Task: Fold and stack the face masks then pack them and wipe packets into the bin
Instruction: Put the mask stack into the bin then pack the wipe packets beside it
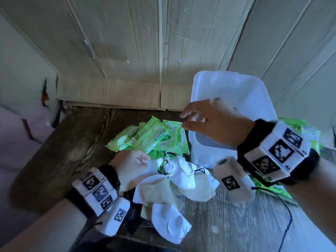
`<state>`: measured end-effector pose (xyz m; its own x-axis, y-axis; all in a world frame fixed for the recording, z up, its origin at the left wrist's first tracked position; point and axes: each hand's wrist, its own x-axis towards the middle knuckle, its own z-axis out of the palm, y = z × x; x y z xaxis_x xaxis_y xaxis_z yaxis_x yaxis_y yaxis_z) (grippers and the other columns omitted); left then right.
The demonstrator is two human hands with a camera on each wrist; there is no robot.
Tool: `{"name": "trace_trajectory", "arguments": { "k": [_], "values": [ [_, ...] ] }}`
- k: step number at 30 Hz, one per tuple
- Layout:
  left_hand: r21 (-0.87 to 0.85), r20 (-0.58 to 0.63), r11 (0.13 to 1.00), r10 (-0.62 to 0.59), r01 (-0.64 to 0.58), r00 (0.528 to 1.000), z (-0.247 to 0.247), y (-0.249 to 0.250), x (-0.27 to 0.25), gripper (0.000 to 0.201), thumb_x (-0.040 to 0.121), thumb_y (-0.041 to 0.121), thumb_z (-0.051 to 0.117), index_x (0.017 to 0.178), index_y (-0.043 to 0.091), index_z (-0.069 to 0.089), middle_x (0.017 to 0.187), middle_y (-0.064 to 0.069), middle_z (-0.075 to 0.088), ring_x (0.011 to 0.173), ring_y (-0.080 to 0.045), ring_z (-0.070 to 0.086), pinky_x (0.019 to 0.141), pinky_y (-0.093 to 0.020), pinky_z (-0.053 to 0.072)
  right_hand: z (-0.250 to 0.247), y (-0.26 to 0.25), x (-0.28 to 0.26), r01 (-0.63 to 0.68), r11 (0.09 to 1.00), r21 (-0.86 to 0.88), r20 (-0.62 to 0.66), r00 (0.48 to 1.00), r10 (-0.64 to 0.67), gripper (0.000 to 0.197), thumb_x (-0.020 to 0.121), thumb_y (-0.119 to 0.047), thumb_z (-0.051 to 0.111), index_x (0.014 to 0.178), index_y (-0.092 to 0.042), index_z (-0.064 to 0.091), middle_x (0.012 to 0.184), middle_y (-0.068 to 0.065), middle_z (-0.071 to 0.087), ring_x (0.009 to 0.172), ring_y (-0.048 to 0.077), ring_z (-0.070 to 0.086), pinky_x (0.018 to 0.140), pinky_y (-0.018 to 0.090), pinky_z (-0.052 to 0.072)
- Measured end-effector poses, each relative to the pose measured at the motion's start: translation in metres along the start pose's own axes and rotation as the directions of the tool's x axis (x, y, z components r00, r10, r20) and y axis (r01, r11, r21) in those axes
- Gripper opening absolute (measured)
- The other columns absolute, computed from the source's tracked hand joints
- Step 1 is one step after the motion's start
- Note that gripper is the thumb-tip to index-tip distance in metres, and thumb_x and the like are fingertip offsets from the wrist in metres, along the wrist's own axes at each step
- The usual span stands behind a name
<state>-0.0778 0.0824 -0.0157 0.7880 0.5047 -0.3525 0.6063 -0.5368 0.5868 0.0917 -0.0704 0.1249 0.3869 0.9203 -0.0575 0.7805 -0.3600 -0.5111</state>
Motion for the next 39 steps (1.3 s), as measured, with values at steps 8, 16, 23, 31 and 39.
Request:
{"name": "trace_trajectory", "arguments": {
  "k": [8, 16, 23, 31, 39],
  "values": [
    [0.346, 0.209, 0.937, -0.129, 0.050, 0.970, 0.057, -0.013, 0.000, 0.061, 0.072, 0.053, 0.069, 0.123, 0.025, 0.048, 0.123, 0.003, 0.053, 0.110, -0.017, 0.052, 0.094, -0.031, 0.044, 0.147, 0.050, -0.030, -0.028, 0.954, -0.299, 0.452, 0.876, 0.168, 0.039, 0.086, -0.021, 0.062, 0.122, -0.015, 0.050, 0.120, 0.010, 0.053, 0.106, 0.027, 0.055, 0.089, 0.034, 0.045],
    [0.285, 0.144, 0.958, -0.004, -0.038, 0.990, 0.079, -0.019, 0.005, 0.025, 0.073, 0.035, 0.075, 0.081, 0.022, 0.056, 0.089, 0.003, 0.059, 0.088, -0.019, 0.056, 0.072, -0.025, 0.042, 0.197, 0.077, -0.037, -0.164, 0.965, -0.205, 0.317, 0.922, 0.224, 0.052, 0.088, -0.030, 0.059, 0.129, -0.008, 0.035, 0.132, 0.015, 0.040, 0.111, 0.024, 0.049, 0.074, 0.023, 0.029],
    [-0.033, 0.067, 0.987, 0.158, -0.156, 0.985, 0.065, -0.007, 0.005, 0.038, 0.077, 0.013, 0.073, 0.060, 0.021, 0.040, 0.046, 0.009, 0.042, 0.048, -0.001, 0.039, 0.052, -0.017, 0.027, 0.199, 0.091, -0.032, -0.180, 0.943, -0.280, 0.163, 0.959, 0.231, 0.022, 0.091, -0.013, 0.046, 0.109, -0.008, 0.060, 0.107, 0.014, 0.062, 0.093, 0.028, 0.060, 0.071, 0.026, 0.044],
    [-0.269, -0.322, 0.874, 0.316, -0.406, 0.893, 0.068, 0.007, 0.008, 0.037, 0.080, 0.008, 0.068, 0.090, 0.039, 0.051, 0.089, 0.007, 0.057, 0.064, -0.011, 0.051, 0.058, -0.023, 0.034, 0.168, 0.100, -0.067, -0.245, 0.969, 0.043, -0.309, 0.919, 0.246, 0.018, 0.086, -0.018, 0.057, 0.074, -0.006, 0.062, 0.077, 0.015, 0.064, 0.077, 0.028, 0.055, 0.066, 0.030, 0.038],
    [-0.562, -0.248, 0.698, 0.369, -0.444, 0.896, 0.110, 0.009, -0.026, 0.039, 0.093, 0.011, 0.047, 0.069, 0.023, 0.076, 0.092, -0.001, 0.073, 0.094, -0.020, 0.063, 0.083, -0.031, 0.045, 0.162, 0.076, -0.122, -0.058, 0.998, 0.023, -0.696, 0.716, 0.057, 0.034, 0.084, -0.012, 0.062, 0.058, -0.011, 0.040, 0.048, -0.009, 0.032, 0.046, 0.010, 0.033, 0.053, 0.012, 0.032]
  ]
}}
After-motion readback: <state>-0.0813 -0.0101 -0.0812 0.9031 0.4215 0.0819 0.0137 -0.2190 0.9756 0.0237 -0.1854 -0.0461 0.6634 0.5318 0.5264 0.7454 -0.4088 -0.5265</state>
